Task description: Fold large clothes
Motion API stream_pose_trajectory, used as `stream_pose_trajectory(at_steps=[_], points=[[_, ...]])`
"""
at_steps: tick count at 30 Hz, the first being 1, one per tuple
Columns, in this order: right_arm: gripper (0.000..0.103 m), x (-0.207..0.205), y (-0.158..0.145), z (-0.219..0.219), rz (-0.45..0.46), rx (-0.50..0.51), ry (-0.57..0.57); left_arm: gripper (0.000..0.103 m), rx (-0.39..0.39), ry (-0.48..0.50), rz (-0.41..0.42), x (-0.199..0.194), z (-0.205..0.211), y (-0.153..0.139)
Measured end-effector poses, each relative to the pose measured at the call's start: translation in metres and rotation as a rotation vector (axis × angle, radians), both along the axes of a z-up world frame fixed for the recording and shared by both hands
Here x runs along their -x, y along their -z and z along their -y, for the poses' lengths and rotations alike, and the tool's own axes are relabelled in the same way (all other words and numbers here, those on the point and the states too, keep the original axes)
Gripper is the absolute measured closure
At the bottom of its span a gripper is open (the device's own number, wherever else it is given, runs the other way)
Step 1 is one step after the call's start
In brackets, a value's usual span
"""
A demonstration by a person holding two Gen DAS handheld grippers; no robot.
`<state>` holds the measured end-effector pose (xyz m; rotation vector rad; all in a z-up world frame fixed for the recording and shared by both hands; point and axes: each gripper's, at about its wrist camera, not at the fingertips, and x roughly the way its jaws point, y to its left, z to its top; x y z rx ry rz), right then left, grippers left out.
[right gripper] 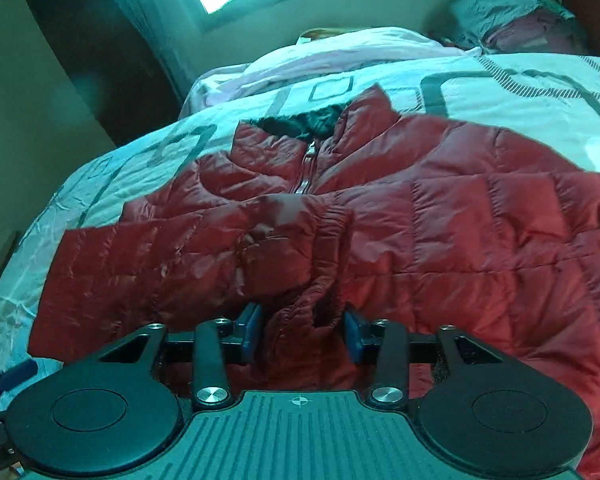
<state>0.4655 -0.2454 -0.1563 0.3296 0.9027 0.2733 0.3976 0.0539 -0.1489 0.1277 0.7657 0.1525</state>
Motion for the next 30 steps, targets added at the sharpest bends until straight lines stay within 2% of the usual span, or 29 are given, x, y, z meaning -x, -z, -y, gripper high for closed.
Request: stream_pose_trajectory(at_steps=[1,2,4,6,8,10,14,17,19,20,22,23,24,25,26,27,28,30], points=[[0.065,0.0,-0.002,-0.001,0.009,0.006,-0.006,0.025,0.005,-0.012,0.007,-0.005,-0.001,0.001],[0.087,0.002,-0.005,0.0,0.025,0.01,-0.013,0.026,0.004,-0.016,0.016,-0.01,-0.001,0.001],[0.087,0.005,-0.017,0.008,0.074,0.01,0.011,0.035,-0.007,-0.011,0.038,-0.022,0.002,0.003],[0.087,0.009,-0.032,0.024,0.132,0.047,0.067,0.053,-0.009,-0.002,0.046,-0.032,0.003,0.005],[0.087,0.01,-0.039,0.043,0.16,0.097,0.115,0.062,-0.004,0.011,0.054,-0.037,0.004,0.004],[0.087,0.012,-0.04,0.059,0.163,0.142,0.164,0.07,-0.013,0.041,0.055,-0.039,0.007,0.006],[0.087,0.018,-0.024,0.082,0.089,0.158,0.184,0.088,-0.017,0.069,0.038,-0.041,0.013,0.013],[0.087,0.03,-0.009,0.083,0.065,0.196,0.189,0.087,-0.017,0.071,0.034,-0.042,0.009,0.018],[0.087,0.029,0.012,0.083,-0.004,0.198,0.187,0.086,-0.072,0.103,0.005,-0.043,0.013,0.024],[0.087,0.031,0.015,0.083,-0.011,0.194,0.184,0.085,-0.09,0.12,-0.01,-0.043,0.015,0.021],[0.087,0.034,0.01,0.085,-0.011,0.203,0.188,0.072,-0.059,0.13,-0.031,-0.043,0.01,0.013],[0.087,0.036,0.008,0.088,-0.01,0.201,0.196,0.057,-0.041,0.124,-0.035,-0.041,0.005,0.009],[0.086,0.039,0.002,0.092,0.002,0.195,0.213,0.038,-0.024,0.122,-0.035,-0.038,0.0,0.004],[0.084,0.043,-0.004,0.095,0.022,0.189,0.227,0.031,-0.008,0.121,-0.023,-0.033,-0.005,-0.002],[0.067,0.046,-0.012,0.097,0.05,0.193,0.246,0.029,0.001,0.121,-0.002,-0.025,-0.009,-0.009],[0.039,0.048,-0.02,0.098,0.076,0.2,0.256,0.029,0.01,0.127,0.009,-0.02,-0.013,-0.014],[0.028,0.049,-0.028,0.097,0.11,0.212,0.264,0.03,0.026,0.135,0.017,-0.016,-0.015,-0.019],[0.025,0.049,-0.04,0.096,0.175,0.231,0.27,0.034,0.077,0.133,0.045,-0.014,-0.017,-0.028]])
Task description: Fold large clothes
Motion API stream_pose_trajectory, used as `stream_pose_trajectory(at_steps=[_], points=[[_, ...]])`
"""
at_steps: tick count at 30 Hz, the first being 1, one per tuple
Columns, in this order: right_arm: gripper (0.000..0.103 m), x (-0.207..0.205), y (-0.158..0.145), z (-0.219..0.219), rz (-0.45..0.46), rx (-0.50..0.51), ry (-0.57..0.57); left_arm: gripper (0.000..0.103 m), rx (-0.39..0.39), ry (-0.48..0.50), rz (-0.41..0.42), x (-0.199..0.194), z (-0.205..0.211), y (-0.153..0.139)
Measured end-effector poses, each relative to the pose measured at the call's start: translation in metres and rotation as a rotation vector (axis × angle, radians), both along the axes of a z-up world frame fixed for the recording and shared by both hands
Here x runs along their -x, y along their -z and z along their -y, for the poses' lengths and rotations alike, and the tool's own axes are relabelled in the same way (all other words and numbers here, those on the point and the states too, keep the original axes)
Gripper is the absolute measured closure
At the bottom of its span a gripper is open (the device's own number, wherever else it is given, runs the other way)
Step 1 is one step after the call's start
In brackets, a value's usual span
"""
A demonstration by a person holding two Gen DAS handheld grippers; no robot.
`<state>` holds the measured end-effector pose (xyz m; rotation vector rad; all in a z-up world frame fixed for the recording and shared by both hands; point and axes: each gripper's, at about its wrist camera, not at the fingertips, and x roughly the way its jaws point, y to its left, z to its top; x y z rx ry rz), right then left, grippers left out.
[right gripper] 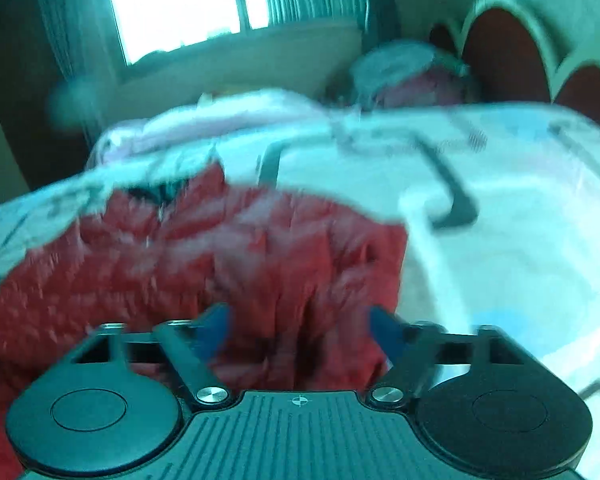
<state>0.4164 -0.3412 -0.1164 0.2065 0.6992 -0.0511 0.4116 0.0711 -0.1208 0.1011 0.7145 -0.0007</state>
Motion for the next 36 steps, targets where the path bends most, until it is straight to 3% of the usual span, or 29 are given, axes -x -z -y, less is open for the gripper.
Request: stream_pose_trajectory(at_steps=[1,2,3,5,7,11,14,16,18,21,26,31,34,36], points=[[0.026,-0.004,-0.003,-0.003,0.018,0.009,0.005,0.035,0.027,0.0,0.009,-0.004,0.002,-0.003],[0.03,-0.008,-0.005,-0.006,0.03,0.014,0.004,0.043,0.055,0.004,0.017,-0.012,0.005,-0.005],[0.047,-0.015,-0.005,-0.011,0.032,0.017,-0.009,0.054,0.071,0.007,0.017,-0.021,0.009,-0.005],[0.063,-0.032,0.0,-0.024,0.003,0.01,-0.053,0.056,0.101,0.004,0.008,-0.04,0.018,-0.005],[0.063,-0.04,0.005,-0.038,-0.014,0.017,-0.086,0.056,0.142,0.014,0.009,-0.043,0.021,-0.011],[0.063,-0.046,0.023,-0.055,-0.053,0.065,-0.126,0.054,0.132,0.08,0.022,-0.027,0.022,-0.019],[0.063,-0.051,0.049,-0.058,-0.116,0.151,-0.143,0.055,0.134,0.048,0.034,-0.025,0.01,-0.024],[0.063,-0.051,0.058,-0.05,-0.134,0.13,-0.128,0.055,0.124,0.034,0.024,-0.041,0.01,-0.019],[0.063,-0.051,0.055,-0.048,-0.138,0.124,-0.101,0.055,0.108,0.043,0.014,-0.064,0.018,-0.006],[0.063,-0.053,0.04,-0.055,-0.067,0.079,-0.113,0.055,0.088,0.046,-0.029,-0.094,0.031,0.021],[0.063,-0.07,0.067,-0.051,-0.112,0.136,-0.12,0.053,0.025,-0.014,-0.017,-0.113,0.024,0.049],[0.063,-0.075,0.061,-0.047,-0.128,0.114,-0.089,0.057,0.028,-0.041,-0.02,-0.113,0.025,0.041],[0.063,-0.072,0.048,-0.045,-0.074,0.096,-0.071,0.054,0.014,-0.049,0.006,-0.113,0.028,0.036],[0.063,-0.076,0.062,-0.045,-0.126,0.124,-0.093,0.052,0.008,-0.067,-0.045,-0.123,0.024,0.046]])
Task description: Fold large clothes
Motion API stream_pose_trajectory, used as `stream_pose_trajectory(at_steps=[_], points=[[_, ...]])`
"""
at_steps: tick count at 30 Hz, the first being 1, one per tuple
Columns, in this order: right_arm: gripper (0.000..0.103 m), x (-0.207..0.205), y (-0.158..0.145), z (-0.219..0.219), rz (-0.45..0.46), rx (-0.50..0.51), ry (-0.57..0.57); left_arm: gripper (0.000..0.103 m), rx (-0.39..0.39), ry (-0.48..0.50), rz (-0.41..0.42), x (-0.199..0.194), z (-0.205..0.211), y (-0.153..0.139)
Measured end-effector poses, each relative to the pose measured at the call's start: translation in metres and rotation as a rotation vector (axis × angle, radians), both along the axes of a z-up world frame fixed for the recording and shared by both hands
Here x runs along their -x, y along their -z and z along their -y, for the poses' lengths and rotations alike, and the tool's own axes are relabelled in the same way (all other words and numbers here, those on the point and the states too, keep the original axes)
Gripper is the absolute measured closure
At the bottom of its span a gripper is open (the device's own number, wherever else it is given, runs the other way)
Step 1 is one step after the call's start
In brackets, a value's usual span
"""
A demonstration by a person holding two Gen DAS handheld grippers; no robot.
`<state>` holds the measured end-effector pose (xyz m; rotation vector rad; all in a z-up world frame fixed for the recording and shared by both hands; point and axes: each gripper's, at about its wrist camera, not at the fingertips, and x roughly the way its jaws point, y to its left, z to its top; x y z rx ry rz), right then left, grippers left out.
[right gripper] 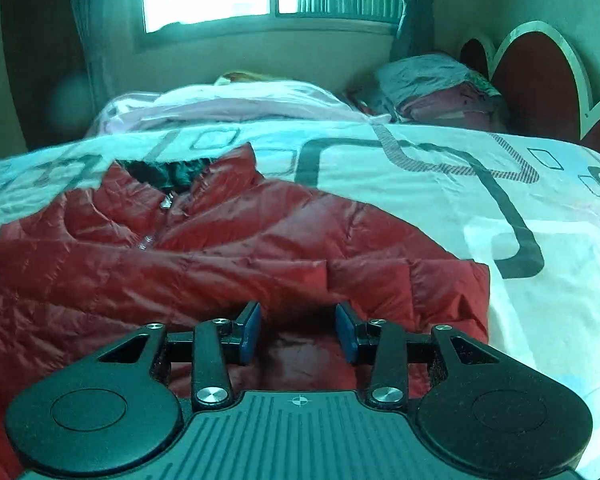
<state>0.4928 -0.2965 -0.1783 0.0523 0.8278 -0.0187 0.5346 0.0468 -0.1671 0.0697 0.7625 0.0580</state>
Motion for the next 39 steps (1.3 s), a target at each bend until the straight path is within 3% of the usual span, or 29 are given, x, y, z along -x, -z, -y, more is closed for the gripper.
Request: stream_pose_trajectory(at_steps=[5,8,12,13,15,17,23,31,36,39], points=[[0.063,-0.008,-0.004,0.004,-0.039,-0.021,-0.001,0.054,-0.004,-0.038,-0.017,-0.003,-0.001,-0.005],[0.063,0.004,-0.02,0.007,0.003,-0.049,0.002,0.054,-0.005,-0.039,0.001,0.012,0.001,-0.014],[0.061,0.03,-0.034,0.001,0.037,-0.048,-0.047,0.046,0.001,-0.007,0.024,0.04,0.008,-0.028],[0.057,0.037,-0.035,-0.004,0.042,-0.041,-0.058,0.045,-0.002,0.007,0.03,0.048,0.011,-0.031],[0.03,0.051,-0.035,-0.008,0.06,-0.02,-0.078,0.043,-0.002,0.026,0.032,0.061,0.017,-0.033],[0.03,0.056,-0.028,-0.01,0.043,0.004,-0.089,0.043,0.005,0.04,0.013,0.07,0.023,-0.029],[0.03,0.052,0.005,0.012,-0.044,-0.066,-0.05,0.043,-0.023,0.027,-0.041,0.068,0.025,0.001],[0.03,0.046,0.005,0.012,-0.062,-0.041,-0.097,0.042,-0.063,-0.003,-0.053,0.067,0.033,0.001],[0.03,0.042,0.0,0.011,-0.082,-0.03,-0.122,0.037,-0.113,-0.01,-0.049,0.066,0.039,0.0],[0.029,0.05,-0.011,0.014,-0.049,-0.036,-0.119,0.032,-0.128,-0.023,-0.049,0.07,0.04,-0.006]])
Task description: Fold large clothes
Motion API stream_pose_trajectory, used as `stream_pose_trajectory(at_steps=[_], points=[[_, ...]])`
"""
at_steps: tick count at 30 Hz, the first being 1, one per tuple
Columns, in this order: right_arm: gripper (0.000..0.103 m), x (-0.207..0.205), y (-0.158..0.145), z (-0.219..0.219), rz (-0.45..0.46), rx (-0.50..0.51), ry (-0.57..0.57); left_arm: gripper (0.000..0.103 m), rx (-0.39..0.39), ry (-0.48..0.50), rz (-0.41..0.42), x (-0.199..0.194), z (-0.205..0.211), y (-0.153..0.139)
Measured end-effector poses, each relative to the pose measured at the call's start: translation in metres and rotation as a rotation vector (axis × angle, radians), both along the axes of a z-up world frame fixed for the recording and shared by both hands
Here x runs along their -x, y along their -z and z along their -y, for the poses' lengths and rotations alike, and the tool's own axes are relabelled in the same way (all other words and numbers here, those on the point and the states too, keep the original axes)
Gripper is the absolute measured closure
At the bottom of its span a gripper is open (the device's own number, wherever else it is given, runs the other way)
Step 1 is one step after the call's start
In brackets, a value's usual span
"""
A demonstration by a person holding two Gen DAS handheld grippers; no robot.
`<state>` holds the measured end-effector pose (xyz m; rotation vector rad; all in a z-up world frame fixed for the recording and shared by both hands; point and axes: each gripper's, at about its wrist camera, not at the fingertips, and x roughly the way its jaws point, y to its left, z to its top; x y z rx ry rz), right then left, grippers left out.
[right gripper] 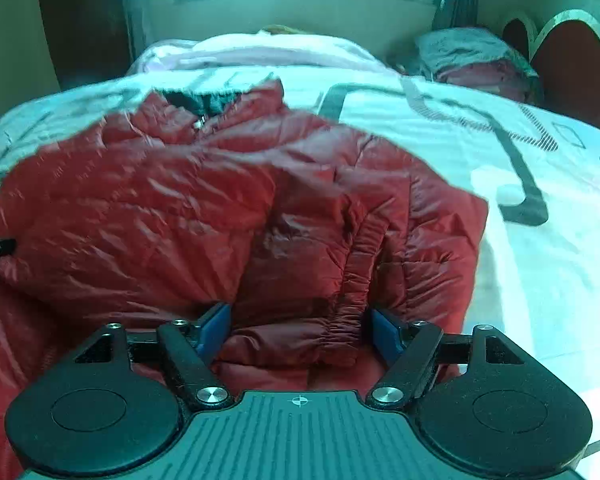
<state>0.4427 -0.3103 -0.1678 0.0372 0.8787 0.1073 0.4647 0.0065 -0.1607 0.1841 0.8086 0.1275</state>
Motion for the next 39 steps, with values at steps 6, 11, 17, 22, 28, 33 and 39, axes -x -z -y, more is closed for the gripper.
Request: stream_pose_trajectory(at_steps=[6,11,17,22,28,33,39], points=[[0.029,0.023,-0.011,-0.003,0.02,-0.008,0.009,0.022,0.004,0.043,0.018,0.022,0.001,-0.017],[0.029,0.052,-0.022,-0.007,0.028,-0.03,0.045,0.02,0.02,0.112,0.016,0.047,0.0,-0.029],[0.028,0.097,-0.034,-0.016,0.017,-0.04,0.071,0.016,0.066,0.17,0.007,0.091,-0.017,-0.037],[0.012,0.14,-0.045,-0.024,0.039,-0.032,0.084,0.017,0.087,0.208,-0.02,0.128,-0.034,-0.035],[0.012,0.185,-0.05,-0.027,0.035,0.004,0.091,0.017,0.104,0.205,-0.031,0.167,-0.059,-0.032],[0.012,0.218,-0.047,-0.028,0.019,0.012,0.105,0.02,0.15,0.189,-0.059,0.19,-0.077,-0.03],[0.012,0.251,-0.046,-0.028,0.008,0.04,0.119,0.02,0.165,0.181,-0.069,0.219,-0.093,-0.027]])
